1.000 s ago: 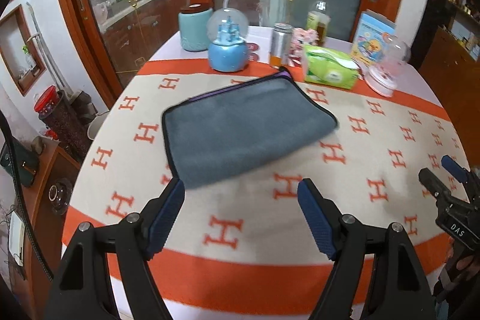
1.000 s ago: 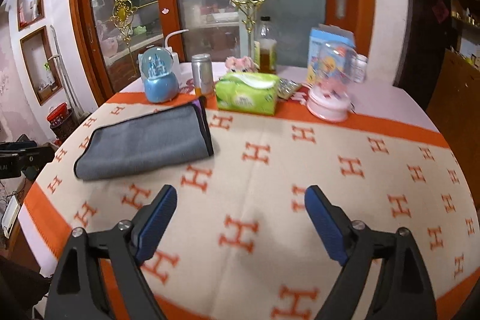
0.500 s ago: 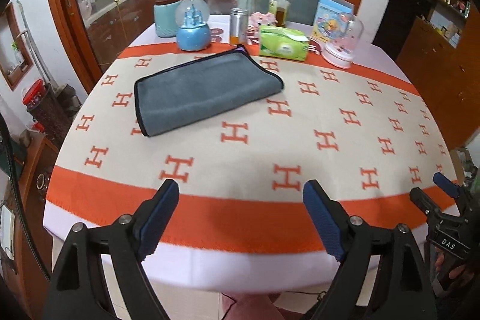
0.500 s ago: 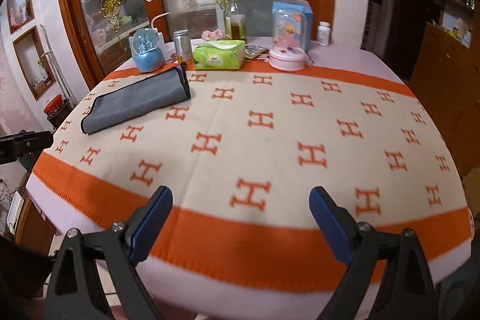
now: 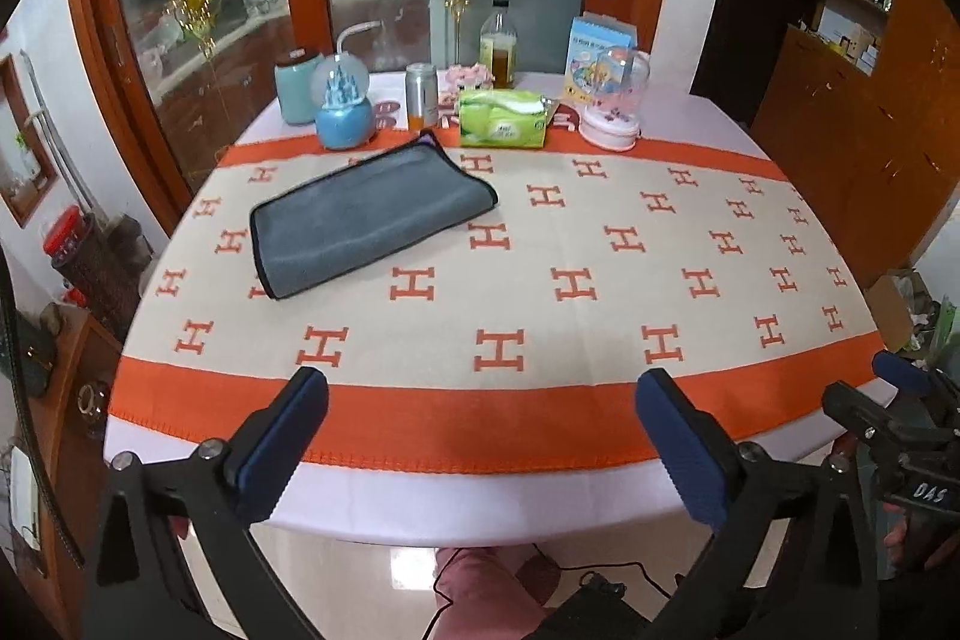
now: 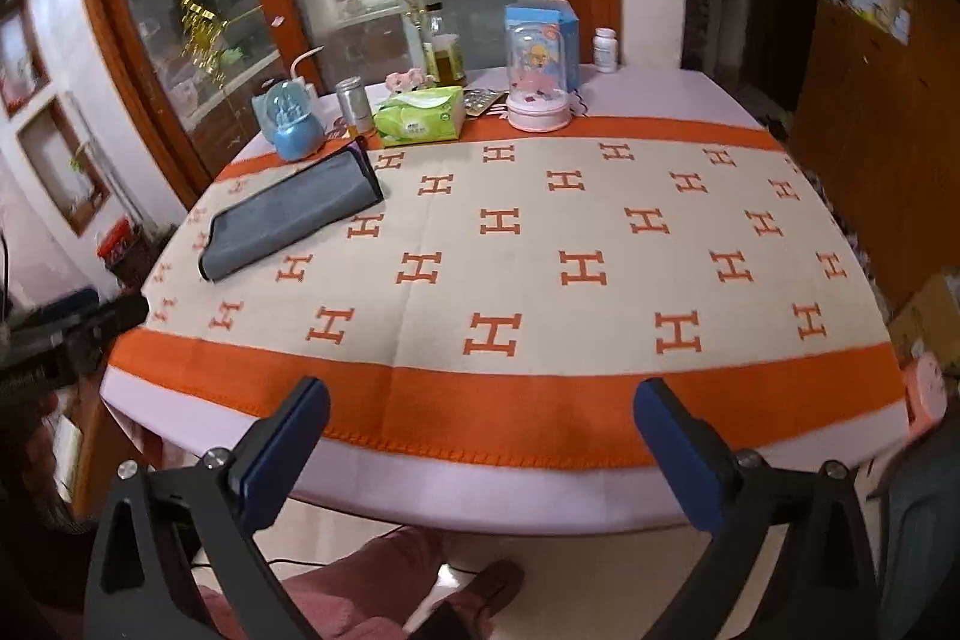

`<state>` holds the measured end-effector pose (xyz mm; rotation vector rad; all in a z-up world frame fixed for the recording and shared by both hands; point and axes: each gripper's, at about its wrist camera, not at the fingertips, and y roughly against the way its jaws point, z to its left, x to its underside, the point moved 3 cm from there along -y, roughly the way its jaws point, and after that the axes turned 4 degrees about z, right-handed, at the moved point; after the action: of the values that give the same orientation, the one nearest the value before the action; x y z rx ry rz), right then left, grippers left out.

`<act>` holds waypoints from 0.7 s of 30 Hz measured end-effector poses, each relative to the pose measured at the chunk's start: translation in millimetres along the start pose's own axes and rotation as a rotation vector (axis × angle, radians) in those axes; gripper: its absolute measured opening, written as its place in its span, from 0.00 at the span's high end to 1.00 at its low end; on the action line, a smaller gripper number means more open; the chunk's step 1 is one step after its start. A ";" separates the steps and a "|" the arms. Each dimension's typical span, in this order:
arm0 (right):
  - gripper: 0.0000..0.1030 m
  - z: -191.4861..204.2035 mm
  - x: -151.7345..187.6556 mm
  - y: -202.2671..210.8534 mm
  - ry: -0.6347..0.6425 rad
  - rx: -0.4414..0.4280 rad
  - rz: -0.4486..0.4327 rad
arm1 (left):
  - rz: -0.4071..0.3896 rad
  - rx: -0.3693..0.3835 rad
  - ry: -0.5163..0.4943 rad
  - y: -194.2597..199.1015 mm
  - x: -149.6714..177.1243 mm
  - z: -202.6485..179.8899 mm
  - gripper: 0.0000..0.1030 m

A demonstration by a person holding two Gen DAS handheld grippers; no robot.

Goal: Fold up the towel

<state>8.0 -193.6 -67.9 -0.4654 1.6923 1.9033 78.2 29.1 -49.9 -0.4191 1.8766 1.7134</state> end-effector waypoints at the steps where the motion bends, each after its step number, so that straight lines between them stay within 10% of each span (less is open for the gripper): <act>1: 0.01 1.0 -0.6 3.4 -0.011 -0.008 0.002 | -0.006 -0.002 -0.004 3.2 -0.6 -1.9 0.01; 21: 0.01 34.0 14.1 37.8 -0.021 0.019 -0.051 | -0.118 -0.129 0.032 41.3 9.8 -25.3 0.01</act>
<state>-22.7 -160.1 -41.1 -0.4753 1.6678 1.8481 41.8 11.2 -21.6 -0.5991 1.7328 1.7638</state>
